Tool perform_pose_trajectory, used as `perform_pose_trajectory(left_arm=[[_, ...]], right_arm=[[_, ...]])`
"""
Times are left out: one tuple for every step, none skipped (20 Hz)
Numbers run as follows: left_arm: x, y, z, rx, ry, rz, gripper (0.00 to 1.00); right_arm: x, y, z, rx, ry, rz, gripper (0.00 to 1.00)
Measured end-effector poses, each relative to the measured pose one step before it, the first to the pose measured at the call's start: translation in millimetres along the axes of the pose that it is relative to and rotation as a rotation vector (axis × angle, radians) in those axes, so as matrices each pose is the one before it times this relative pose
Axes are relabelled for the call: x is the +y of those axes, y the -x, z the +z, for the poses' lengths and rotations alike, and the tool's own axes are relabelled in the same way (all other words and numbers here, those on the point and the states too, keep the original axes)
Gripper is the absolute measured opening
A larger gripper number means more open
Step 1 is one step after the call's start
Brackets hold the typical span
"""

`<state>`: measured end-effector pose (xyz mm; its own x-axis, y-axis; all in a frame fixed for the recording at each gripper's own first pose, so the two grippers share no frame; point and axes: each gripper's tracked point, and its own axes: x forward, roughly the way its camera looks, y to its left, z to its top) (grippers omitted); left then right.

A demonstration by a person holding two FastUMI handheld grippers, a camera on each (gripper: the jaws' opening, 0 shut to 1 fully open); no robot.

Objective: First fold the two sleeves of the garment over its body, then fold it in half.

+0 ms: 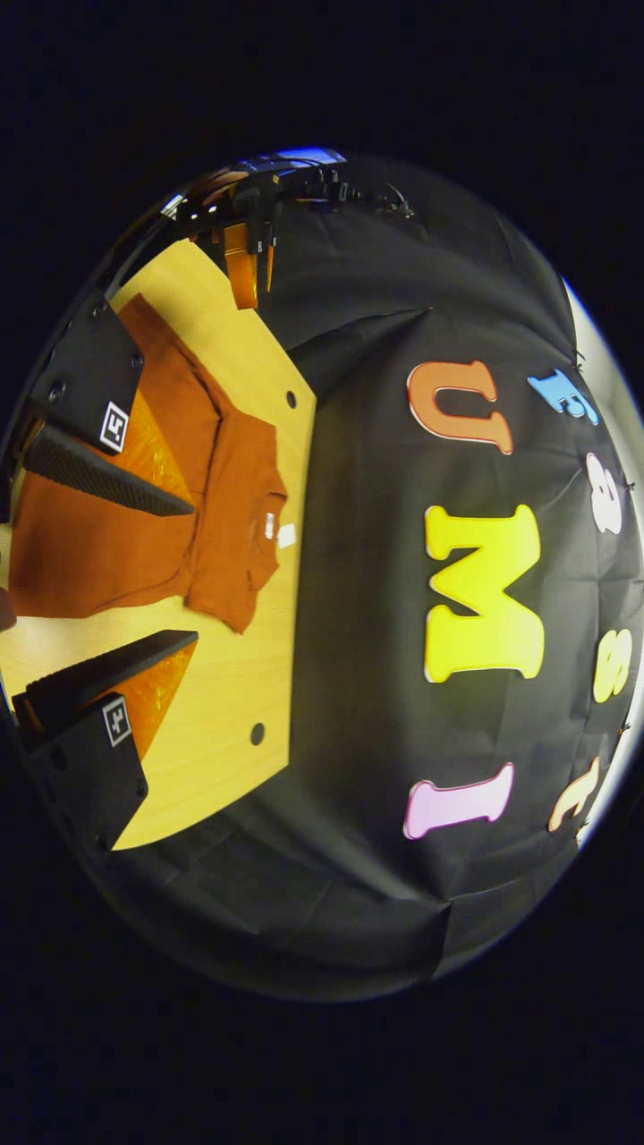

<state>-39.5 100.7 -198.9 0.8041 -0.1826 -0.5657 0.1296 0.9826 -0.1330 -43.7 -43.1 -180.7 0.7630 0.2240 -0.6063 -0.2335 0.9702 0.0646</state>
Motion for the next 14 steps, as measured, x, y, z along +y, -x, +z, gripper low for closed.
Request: perform_pose_trajectory(left_arm=[[7.28, 2.4, -20.68, 0.04945, 0.01002, -0.01181, 0.98], [9.26, 2.13, -22.97, 0.05189, 0.00387, 0.00104, 0.98], [7.71, 2.49, -25.87, 0.05822, 0.00405, -0.00505, 0.98], [7.88, 2.82, -26.34, 0.05498, 0.01025, -0.01258, 0.98], [4.94, 2.61, -21.45, 0.04681, 0.01353, -0.01296, 0.99], [1.96, -1.77, -19.41, 0.04244, 0.01383, -0.01445, 0.99], [4.27, -1.58, -17.21, 0.03203, 0.00715, -0.0019, 0.99], [4.05, -5.14, -12.93, 0.02811, 0.00266, 0.00077, 0.99], [4.12, -2.18, -10.14, 0.01787, 0.00082, 0.00298, 0.99], [-0.14, -2.8, -4.92, 0.01432, 0.00122, 0.00107, 0.99], [0.69, -1.22, -4.0, 0.00951, 0.00279, 0.0011, 0.99], [2.31, -1.85, -4.43, 0.00684, 0.01092, 0.00061, 0.99], [0.01, -1.82, -1.88, 0.00235, 0.01602, -0.0023, 0.99], [-0.93, -1.34, -2.39, 0.00937, 0.01817, 0.00031, 0.99]], right_arm=[[-5.79, 2.91, -21.95, 0.04325, -0.00458, -0.00244, 0.83], [-5.8, 1.09, -17.3, 0.03285, 0.00044, -0.00648, 0.83], [-5.43, -0.29, -18.62, 0.03561, -0.00035, -0.00844, 0.83], [-5.27, -0.85, -19.34, 0.03465, 0.00275, -0.00795, 0.83], [-4.9, -0.67, -16.74, 0.0304, 0.00138, -0.01167, 0.83], [-3.65, -3.33, -16.86, 0.02651, -0.00214, -0.01085, 0.82], [-1.62, -0.67, -18.46, 0.03017, -0.01168, -0.00491, 0.83], [-0.4, -2.58, -16.91, 0.02769, -0.00746, -0.00464, 0.84], [-2.12, -2.79, -14.85, 0.02154, 0.00433, -0.01085, 0.83], [-1.66, -2.63, -12.27, 0.01716, 0.00218, -0.01135, 0.83], [-0.32, -3.74, -11.95, 0.02098, -0.00103, -0.00582, 0.83], [0.47, -3.0, -12.12, 0.02351, -0.00569, -0.00224, 0.84], [-0.26, -3.49, -10.57, 0.01533, -0.0014, -0.00733, 0.84], [-2.12, -4.22, -8.87, 0.01626, -0.00001, -0.01142, 0.83]])
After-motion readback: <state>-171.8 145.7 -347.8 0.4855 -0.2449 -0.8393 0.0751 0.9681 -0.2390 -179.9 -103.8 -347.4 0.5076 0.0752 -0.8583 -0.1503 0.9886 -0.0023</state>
